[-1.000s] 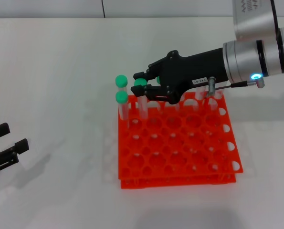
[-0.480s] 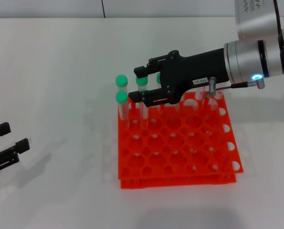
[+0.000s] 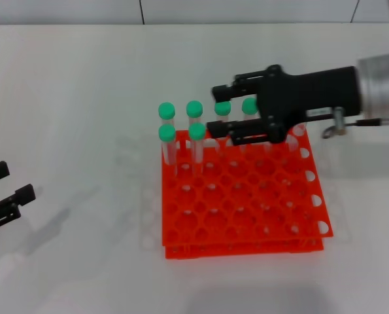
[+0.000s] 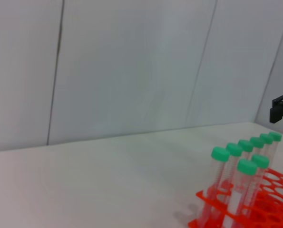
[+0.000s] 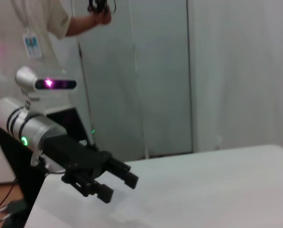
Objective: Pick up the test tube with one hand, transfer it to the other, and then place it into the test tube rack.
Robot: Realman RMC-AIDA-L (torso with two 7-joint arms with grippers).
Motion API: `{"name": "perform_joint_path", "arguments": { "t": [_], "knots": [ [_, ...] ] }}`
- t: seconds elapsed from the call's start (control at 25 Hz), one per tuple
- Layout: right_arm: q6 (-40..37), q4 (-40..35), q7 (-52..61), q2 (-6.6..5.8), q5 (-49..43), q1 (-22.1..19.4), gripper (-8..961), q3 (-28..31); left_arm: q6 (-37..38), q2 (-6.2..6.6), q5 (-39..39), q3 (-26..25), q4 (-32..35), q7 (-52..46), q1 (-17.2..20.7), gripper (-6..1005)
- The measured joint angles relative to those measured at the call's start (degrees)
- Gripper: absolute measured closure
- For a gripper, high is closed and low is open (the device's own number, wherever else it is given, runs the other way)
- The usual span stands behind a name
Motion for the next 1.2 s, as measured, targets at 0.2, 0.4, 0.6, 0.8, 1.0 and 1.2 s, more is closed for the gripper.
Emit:
{"name": "perform_joint_path", "arguments": {
  "t": [0.2,0.4,0.6,0.8,1.0,1.2],
  "knots": [
    [-6.1,-1.5,-4.5,-0.14,0.0,-6.3,332,8.2,0.8,0.0,0.2,0.0,-0.5,0.7,-1.7,285],
    [-10.4,-0.1,-10.8,-0.37,-0.2,-11.8,330,13.8,1.9,0.12,0.5,0.0,-1.6,2.2,-3.7,285],
    [-11.2,2.8,-15.1,-0.41,-0.1,-15.2,295,15.1,4.4,0.91,1.6,0.0,-2.8,4.0,-5.2,285],
    [-11.4,7.4,-19.9,-0.47,-0.3,-16.3,146,15.2,8.1,2.81,3.8,0.0,-5.3,4.6,-8.0,285],
    [-11.8,9.3,-22.6,-0.49,-0.4,-17.4,88,15.2,9.9,4.29,6.6,0.0,-6.8,4.3,-9.9,285],
    [-11.4,10.4,-23.6,-0.49,-0.4,-17.9,90,15.3,10.1,4.49,7.1,0.0,-6.8,4.5,-10.1,285]
  ]
}}
